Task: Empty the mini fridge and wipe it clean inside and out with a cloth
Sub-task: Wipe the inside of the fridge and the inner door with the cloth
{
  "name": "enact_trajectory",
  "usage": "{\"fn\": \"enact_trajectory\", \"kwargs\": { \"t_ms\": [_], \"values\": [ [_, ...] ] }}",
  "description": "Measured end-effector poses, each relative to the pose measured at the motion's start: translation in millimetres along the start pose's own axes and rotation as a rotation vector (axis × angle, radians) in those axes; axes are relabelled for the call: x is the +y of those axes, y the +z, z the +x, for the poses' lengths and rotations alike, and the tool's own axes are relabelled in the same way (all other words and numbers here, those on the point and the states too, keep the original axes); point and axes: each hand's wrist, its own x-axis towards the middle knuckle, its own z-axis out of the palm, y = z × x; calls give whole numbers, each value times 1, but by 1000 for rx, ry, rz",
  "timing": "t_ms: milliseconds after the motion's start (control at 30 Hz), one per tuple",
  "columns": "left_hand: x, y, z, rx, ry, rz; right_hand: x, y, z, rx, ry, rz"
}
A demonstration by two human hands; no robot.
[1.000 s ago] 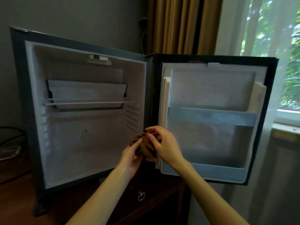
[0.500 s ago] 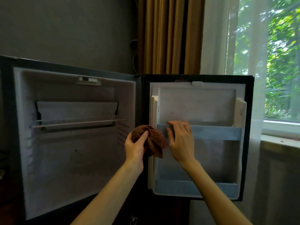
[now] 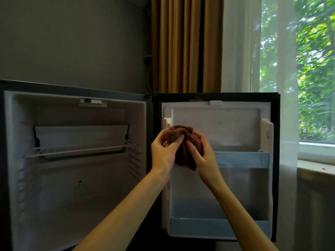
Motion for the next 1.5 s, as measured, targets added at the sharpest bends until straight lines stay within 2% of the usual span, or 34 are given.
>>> {"fn": "enact_trajectory", "kwargs": {
  "t_ms": [167, 433, 600, 700, 767, 833, 1000, 1100, 1200, 1267, 1367, 1500],
  "values": [
    [-11, -17, -4, -45, 38, 121, 12, 3, -2, 36, -104, -179],
    [-20, -25, -2, -188, 17, 185, 28, -6, 7, 68, -52, -140],
    [-30, -38, 4, -63, -127, 5, 40, -3, 6, 53, -1, -197],
    [-36, -52, 6, -4, -192, -63, 46, 23, -8, 173, -163, -504],
    [-41, -66, 8, 54, -249, -108, 49, 48, -17, 185, -293, -613],
    [-47, -82, 11, 125, -314, -143, 54, 70, -21, 144, -312, -620],
    [-61, -120, 14, 259, -470, -252, 70, 115, -26, 97, -216, -478],
    [-71, -133, 16, 314, -568, -318, 84, 140, -29, 61, -91, -410],
    [-95, -153, 25, 400, -590, -238, 105, 158, -29, 43, 59, -407],
    [-109, -167, 33, 517, -577, -164, 118, 168, -31, -23, 80, -422],
    [-128, -190, 38, 671, -567, -28, 133, 176, -36, -1, 45, -429],
    [-154, -214, 30, 717, -471, 125, 154, 181, -48, 8, -70, -495]
  ]
}}
